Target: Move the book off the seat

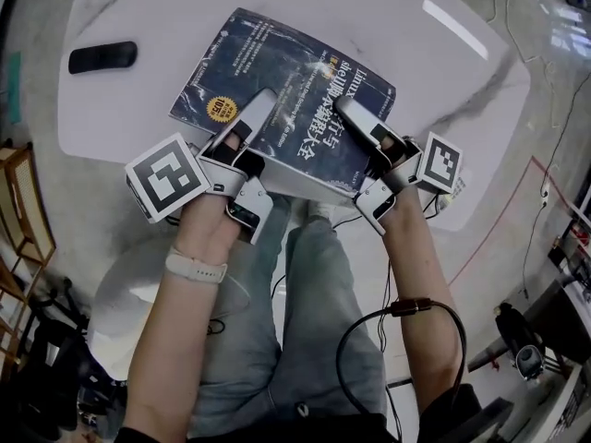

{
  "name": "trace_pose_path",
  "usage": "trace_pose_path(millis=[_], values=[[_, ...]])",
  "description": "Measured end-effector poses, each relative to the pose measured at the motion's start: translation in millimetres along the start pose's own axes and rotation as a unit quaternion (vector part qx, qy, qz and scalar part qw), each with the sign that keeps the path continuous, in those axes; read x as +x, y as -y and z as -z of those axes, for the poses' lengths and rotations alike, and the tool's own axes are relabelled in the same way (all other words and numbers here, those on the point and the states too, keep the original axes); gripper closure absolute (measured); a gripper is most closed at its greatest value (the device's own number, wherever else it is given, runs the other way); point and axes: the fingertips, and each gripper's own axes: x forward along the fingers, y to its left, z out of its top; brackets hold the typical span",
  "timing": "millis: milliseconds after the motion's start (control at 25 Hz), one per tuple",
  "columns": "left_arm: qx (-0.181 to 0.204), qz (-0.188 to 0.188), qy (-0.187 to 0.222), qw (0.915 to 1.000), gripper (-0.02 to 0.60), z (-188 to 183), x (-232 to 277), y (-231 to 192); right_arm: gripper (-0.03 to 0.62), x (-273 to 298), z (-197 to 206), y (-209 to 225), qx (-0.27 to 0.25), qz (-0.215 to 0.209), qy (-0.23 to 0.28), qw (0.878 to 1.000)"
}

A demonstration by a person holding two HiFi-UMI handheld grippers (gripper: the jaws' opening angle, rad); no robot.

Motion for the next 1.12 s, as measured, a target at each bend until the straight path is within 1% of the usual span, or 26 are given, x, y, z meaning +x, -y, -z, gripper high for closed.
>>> trace_pose_path(millis=[200, 280, 400, 480, 520, 600, 720, 800, 920, 1000, 1120], values=[[0.014, -0.02, -0.014, 0.9996, 0.394, 0, 0, -4, 0.399, 1, -1, 2, -0.001, 0.024, -0.005, 1.0], [0.009, -0.021, -0.014, 0.9996, 0.394, 0, 1, -6, 0.391, 1, -2, 2, -0.002, 0.026, -0.004, 1.0], [-0.009, -0.01, -0.01, 0.9999, 0.394, 1, 3, -8, 0.376, 1, -3, 3, -0.006, 0.022, -0.002, 1.0], [-0.019, -0.003, -0.008, 0.9998, 0.394, 1, 5, -8, 0.345, 1, -3, 0, -0.007, 0.013, 0.001, 1.0], [-0.023, -0.001, -0.007, 0.9997, 0.394, 1, 5, -6, 0.314, 1, -2, -2, -0.007, 0.011, 0.003, 1.0], [-0.028, -0.003, -0.008, 0.9996, 0.394, -3, 4, 3, 0.273, 1, -1, -12, -0.002, 0.016, 0.007, 1.0], [-0.023, -0.016, -0.019, 0.9994, 0.394, -5, 2, 21, 0.247, -4, -1, -29, 0.006, 0.029, 0.019, 0.999], [-0.019, -0.023, -0.02, 0.9994, 0.394, -4, 4, 26, 0.23, -12, -1, -32, 0.001, 0.045, 0.025, 0.999], [-0.014, -0.032, -0.005, 0.9994, 0.394, -6, 3, 19, 0.207, -24, 7, -25, -0.02, 0.081, 0.02, 0.996], [-0.008, -0.04, -0.001, 0.9992, 0.394, -8, 2, 14, 0.207, -38, 11, -24, -0.03, 0.1, 0.023, 0.994], [0.001, -0.041, 0.002, 0.9991, 0.39, -8, 4, 15, 0.209, -69, 9, -32, -0.038, 0.11, 0.038, 0.992]])
